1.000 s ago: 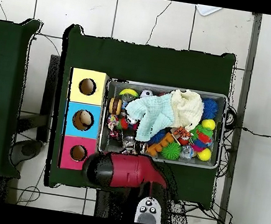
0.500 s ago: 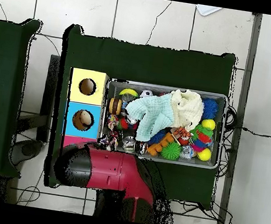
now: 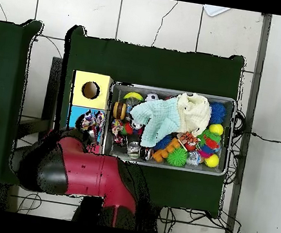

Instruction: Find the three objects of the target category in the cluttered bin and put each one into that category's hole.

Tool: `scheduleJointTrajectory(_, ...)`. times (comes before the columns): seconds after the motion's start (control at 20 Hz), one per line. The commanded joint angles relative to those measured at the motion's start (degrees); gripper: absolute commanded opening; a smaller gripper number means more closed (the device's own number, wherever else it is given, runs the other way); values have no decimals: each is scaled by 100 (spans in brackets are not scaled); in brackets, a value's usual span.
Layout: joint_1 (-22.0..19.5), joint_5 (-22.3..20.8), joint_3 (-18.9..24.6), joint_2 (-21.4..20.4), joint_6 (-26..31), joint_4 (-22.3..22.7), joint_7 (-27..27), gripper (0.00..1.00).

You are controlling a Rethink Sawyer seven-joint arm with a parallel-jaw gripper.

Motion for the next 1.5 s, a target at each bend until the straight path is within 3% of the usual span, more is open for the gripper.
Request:
scheduleJointTrajectory(0.05,-48,401,-72,676,-214,-402,1654,0)
scheduleJointTrajectory(0.3,-99,365,-32,1366,-1357,-333,1675,0)
scheduleJointTrajectory(0.75,-80,690,-8,1956,-1955,-555,1570,0)
scheduleJointTrajectory(1.0,71,1120,13,2207,-1900,-797,1662,0)
scheduleJointTrajectory(1.5,655,1992,-396,2588,-1567,-1526,1628,0)
